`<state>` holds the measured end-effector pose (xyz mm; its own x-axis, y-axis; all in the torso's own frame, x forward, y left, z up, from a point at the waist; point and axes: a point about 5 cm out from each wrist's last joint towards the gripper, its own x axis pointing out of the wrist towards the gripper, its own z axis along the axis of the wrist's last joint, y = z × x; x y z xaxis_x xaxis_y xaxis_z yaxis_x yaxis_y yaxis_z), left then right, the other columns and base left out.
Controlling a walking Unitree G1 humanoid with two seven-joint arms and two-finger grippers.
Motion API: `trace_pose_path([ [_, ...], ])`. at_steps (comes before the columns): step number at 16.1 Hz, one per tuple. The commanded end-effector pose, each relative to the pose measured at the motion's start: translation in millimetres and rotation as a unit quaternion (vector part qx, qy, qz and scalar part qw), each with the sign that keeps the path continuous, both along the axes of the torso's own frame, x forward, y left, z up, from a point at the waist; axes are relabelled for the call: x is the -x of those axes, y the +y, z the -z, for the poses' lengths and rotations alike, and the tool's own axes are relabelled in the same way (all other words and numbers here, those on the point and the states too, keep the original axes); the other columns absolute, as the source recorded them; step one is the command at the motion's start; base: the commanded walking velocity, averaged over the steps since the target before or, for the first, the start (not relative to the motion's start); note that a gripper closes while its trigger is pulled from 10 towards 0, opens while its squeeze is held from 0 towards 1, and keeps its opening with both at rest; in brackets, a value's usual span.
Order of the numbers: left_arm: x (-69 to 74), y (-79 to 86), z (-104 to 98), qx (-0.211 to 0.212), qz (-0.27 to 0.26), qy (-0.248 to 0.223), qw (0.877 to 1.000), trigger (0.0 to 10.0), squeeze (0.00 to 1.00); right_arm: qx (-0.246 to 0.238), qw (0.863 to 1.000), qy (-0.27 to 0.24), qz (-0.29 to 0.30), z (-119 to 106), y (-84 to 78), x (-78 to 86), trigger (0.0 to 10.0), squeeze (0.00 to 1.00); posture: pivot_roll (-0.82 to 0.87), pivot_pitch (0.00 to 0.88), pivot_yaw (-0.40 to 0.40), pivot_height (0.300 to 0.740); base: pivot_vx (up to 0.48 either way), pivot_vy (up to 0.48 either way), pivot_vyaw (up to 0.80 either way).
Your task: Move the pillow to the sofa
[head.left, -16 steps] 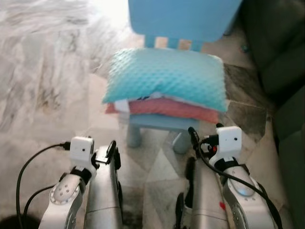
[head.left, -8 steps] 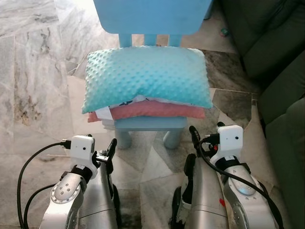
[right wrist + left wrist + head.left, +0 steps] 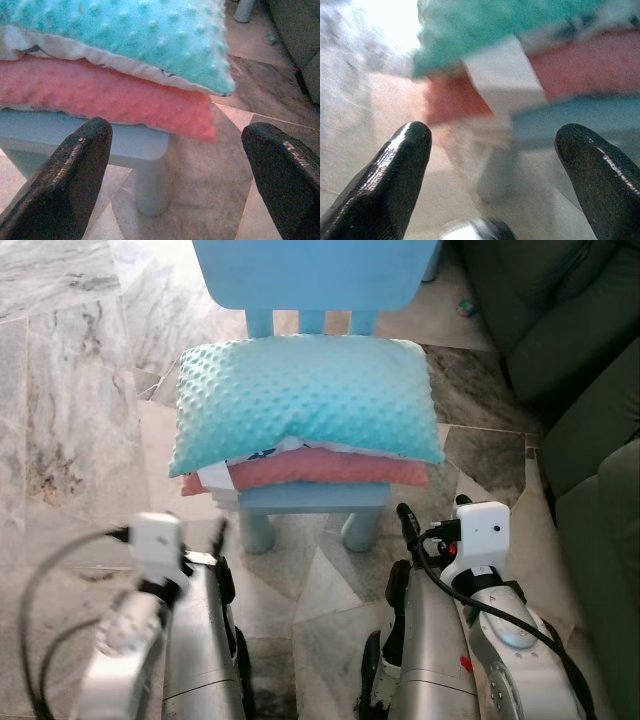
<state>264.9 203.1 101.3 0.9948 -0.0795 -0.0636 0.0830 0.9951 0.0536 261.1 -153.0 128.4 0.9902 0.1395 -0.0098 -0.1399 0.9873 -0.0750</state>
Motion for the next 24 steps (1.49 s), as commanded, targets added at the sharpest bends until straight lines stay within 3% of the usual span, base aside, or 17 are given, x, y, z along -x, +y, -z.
trace_pose_path([
  [1,-0.4,11.0,4.5,-0.003,-0.024,0.007,1.0,10.0,0.0,0.0,1.0,0.006,0.005,2.8,-4.8,-1.0,10.0,0.0,-0.04,0.362,-0.046,0.496,0.0,0.0,0.0],
  [3,-16.9,28.4,-13.6,-0.008,-0.057,-0.028,0.998,10.0,0.0,-0.006,1.0,-0.025,0.004,-13.2,-11.2,-13.3,10.0,0.0,-0.04,0.366,-0.044,0.496,0.0,0.0,0.0],
  [7,-39.1,47.9,-36.7,-0.004,-0.107,-0.072,0.992,10.0,0.0,-0.017,0.997,-0.076,0.025,-46.7,-28.9,-36.3,10.0,0.0,-0.05,0.383,-0.04,0.496,0.0,0.0,0.0],
  [9,-52.5,47.9,-44.8,0.007,-0.109,-0.087,0.99,10.0,0.0,-0.037,0.995,-0.09,0.008,-58.5,-29.6,-48.5,10.0,0.0,-0.05,0.387,-0.04,0.496,0.0,0.0,0.0],
  [11,-78.9,39.9,-64.5,0.026,-0.105,-0.116,0.987,10.0,0.0,-0.065,0.989,-0.127,-0.039,-87.2,-23.2,-67.6,10.0,0.0,-0.05,0.39,-0.042,0.496,0.0,0.0,0.0],
  [13,-86.9,34.8,-68.5,0.027,-0.099,-0.118,0.988,10.0,0.0,-0.068,0.987,-0.14,-0.047,-97.2,-21.1,-72.9,10.0,0.0,-0.05,0.39,-0.04,0.496,0.0,0.0,0.0],
  [15,-99.8,26.7,-79.9,0.06,-0.097,-0.134,0.984,10.0,0.0,-0.071,0.983,-0.166,-0.03,-112.4,-26.5,-85.6,10.0,0.0,-0.06,0.393,-0.039,0.496,0.0,0.0,0.0],
  [21,-109.6,28.5,-77.8,0.098,-0.126,-0.121,0.98,10.0,0.0,-0.046,0.982,-0.18,-0.013,-115.8,-24.9,-103.0,10.0,0.0,-0.05,0.399,-0.04,0.496,0.0,0.0,0.0],
  [24,-113.5,29.8,-70.4,0.151,-0.118,-0.099,0.976,10.0,0.0,-0.089,0.981,-0.174,0.004,-115.0,-25.0,-118.6,10.0,0.0,-0.05,0.405,-0.038,0.496,0.0,0.0,0.0],
])
